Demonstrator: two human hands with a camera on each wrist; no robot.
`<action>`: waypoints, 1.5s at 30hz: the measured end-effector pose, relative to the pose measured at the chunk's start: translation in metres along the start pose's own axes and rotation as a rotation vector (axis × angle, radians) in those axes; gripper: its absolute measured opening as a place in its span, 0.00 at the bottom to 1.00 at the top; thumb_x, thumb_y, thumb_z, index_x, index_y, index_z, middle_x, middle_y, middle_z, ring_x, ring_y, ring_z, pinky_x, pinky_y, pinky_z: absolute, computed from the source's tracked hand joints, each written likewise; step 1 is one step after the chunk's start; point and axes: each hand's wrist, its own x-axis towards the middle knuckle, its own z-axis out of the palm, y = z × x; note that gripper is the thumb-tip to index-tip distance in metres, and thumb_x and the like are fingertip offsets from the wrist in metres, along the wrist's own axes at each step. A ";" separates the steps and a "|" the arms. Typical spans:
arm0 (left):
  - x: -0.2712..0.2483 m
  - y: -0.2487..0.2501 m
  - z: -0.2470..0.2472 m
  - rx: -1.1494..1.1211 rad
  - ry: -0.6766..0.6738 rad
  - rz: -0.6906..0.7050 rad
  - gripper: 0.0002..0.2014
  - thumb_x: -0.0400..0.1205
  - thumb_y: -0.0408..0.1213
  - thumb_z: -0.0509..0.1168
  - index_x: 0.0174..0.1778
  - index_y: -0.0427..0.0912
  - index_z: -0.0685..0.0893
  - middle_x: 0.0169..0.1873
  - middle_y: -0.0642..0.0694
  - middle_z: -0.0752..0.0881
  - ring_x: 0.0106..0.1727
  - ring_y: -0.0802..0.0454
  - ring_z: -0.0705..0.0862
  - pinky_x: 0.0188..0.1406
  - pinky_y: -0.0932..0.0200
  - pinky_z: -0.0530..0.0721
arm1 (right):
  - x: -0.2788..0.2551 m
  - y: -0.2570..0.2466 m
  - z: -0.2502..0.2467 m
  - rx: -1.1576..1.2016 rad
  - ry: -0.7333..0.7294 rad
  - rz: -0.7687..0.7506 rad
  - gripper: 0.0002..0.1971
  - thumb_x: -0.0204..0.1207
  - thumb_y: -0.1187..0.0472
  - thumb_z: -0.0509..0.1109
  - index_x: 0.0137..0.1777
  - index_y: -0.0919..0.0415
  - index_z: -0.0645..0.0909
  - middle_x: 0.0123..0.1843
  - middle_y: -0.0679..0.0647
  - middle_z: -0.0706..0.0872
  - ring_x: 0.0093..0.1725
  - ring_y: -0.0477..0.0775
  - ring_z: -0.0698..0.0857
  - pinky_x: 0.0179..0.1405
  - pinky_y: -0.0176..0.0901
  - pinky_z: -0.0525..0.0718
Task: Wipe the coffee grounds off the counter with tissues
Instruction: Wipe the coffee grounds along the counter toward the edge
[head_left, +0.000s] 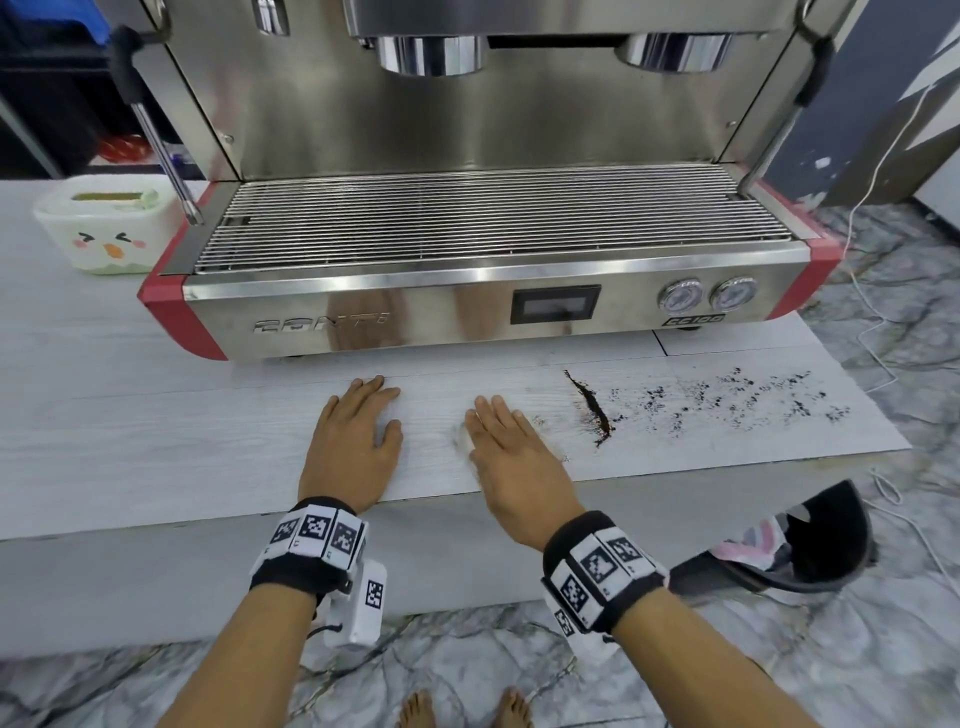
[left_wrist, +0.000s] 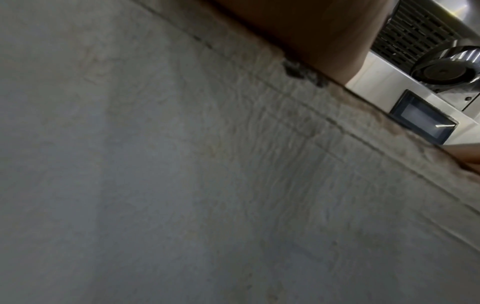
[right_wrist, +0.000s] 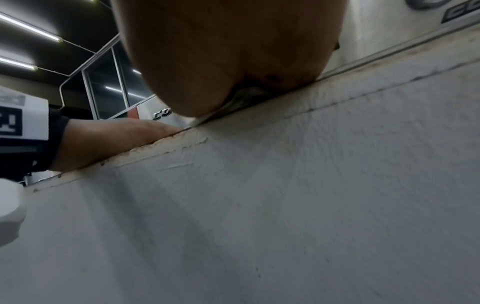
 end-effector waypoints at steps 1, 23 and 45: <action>0.000 0.000 0.000 0.001 0.003 0.000 0.21 0.83 0.38 0.58 0.73 0.48 0.73 0.78 0.50 0.68 0.82 0.51 0.60 0.82 0.55 0.49 | -0.002 0.003 0.001 -0.013 0.015 0.002 0.31 0.83 0.53 0.38 0.81 0.66 0.60 0.84 0.63 0.58 0.84 0.61 0.53 0.83 0.55 0.51; -0.001 0.002 -0.001 -0.049 0.026 -0.017 0.20 0.82 0.36 0.61 0.71 0.48 0.76 0.76 0.49 0.72 0.80 0.51 0.64 0.81 0.55 0.52 | -0.014 0.031 -0.018 -0.025 -0.016 -0.019 0.25 0.87 0.58 0.46 0.82 0.66 0.57 0.85 0.60 0.57 0.85 0.58 0.52 0.84 0.50 0.49; 0.001 0.030 0.011 -0.079 0.010 -0.016 0.21 0.81 0.35 0.61 0.72 0.45 0.75 0.77 0.47 0.70 0.81 0.49 0.62 0.82 0.53 0.51 | -0.010 0.055 -0.036 0.061 0.099 0.104 0.24 0.88 0.57 0.48 0.82 0.63 0.57 0.85 0.57 0.56 0.85 0.54 0.50 0.81 0.40 0.44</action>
